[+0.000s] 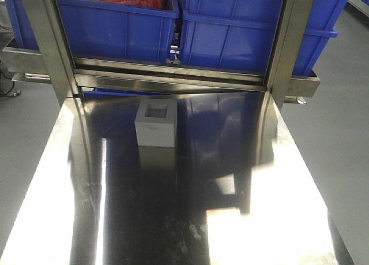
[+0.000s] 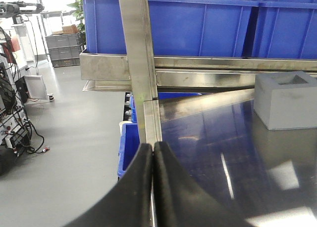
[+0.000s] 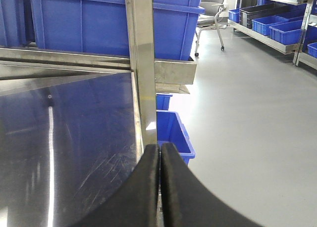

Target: Sort gray base to blue bin

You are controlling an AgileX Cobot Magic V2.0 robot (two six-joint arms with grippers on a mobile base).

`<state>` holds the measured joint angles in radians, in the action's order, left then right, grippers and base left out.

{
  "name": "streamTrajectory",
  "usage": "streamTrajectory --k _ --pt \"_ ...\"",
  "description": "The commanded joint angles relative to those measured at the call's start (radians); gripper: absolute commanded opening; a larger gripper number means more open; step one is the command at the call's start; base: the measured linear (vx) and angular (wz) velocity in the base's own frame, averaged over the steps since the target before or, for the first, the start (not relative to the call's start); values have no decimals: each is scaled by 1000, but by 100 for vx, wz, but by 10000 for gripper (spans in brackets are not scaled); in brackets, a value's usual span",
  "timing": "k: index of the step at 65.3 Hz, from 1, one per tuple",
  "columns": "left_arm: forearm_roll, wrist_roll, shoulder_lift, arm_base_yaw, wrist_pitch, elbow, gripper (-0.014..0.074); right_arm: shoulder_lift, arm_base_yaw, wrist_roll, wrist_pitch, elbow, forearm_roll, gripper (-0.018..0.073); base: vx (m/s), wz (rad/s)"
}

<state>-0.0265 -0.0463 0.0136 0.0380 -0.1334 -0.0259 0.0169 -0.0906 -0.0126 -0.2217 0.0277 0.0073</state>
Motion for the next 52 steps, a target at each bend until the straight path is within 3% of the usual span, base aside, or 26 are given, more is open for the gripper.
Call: streamTrajectory --k 1,52 --pt "-2 2 12 -4 70 21 2 2 0 13 75 2 -7 -5 0 0" --pt "-2 2 12 -4 89 21 2 2 0 13 75 2 -7 -5 0 0"
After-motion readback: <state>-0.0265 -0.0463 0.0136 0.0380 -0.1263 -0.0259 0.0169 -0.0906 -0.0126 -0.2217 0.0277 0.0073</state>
